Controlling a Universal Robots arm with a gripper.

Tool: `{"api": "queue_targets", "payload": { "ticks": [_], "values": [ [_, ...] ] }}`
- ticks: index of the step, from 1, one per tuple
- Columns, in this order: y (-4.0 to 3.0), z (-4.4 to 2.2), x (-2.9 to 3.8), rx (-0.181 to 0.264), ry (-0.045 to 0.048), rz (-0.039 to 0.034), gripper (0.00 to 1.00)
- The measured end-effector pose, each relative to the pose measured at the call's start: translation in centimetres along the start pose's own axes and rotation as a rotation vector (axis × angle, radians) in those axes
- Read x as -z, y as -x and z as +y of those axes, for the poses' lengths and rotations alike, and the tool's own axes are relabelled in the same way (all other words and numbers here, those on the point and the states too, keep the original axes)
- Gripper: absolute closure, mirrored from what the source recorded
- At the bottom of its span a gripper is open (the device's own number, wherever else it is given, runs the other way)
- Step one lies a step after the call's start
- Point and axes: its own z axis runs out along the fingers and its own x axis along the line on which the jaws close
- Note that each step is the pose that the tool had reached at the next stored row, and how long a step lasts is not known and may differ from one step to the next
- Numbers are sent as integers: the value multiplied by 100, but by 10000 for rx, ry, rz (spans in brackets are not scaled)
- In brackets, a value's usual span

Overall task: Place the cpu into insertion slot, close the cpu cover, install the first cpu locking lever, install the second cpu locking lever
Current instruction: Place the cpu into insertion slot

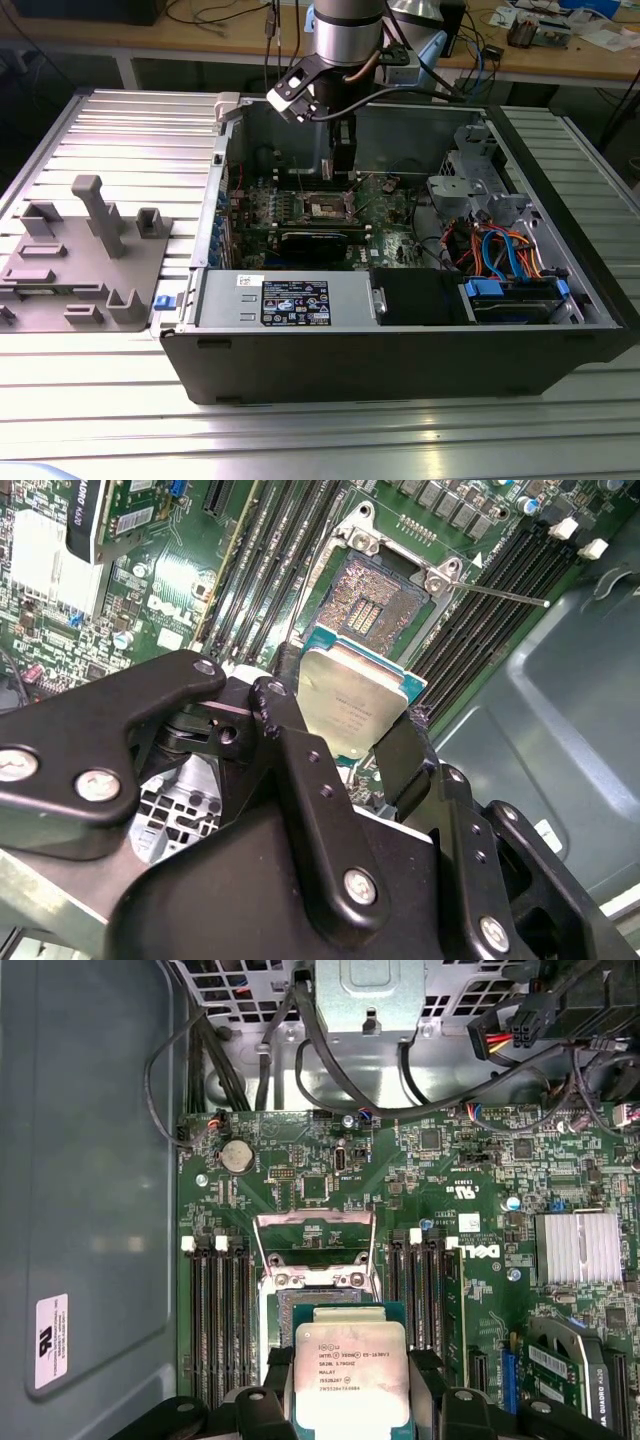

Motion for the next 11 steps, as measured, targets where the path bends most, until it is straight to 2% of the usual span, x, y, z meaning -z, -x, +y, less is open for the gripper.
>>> {"api": "queue_targets", "payload": {
  "ticks": [11],
  "values": [
    [0, 0, 0, -110, 0, -7, 46]
  ]
}}
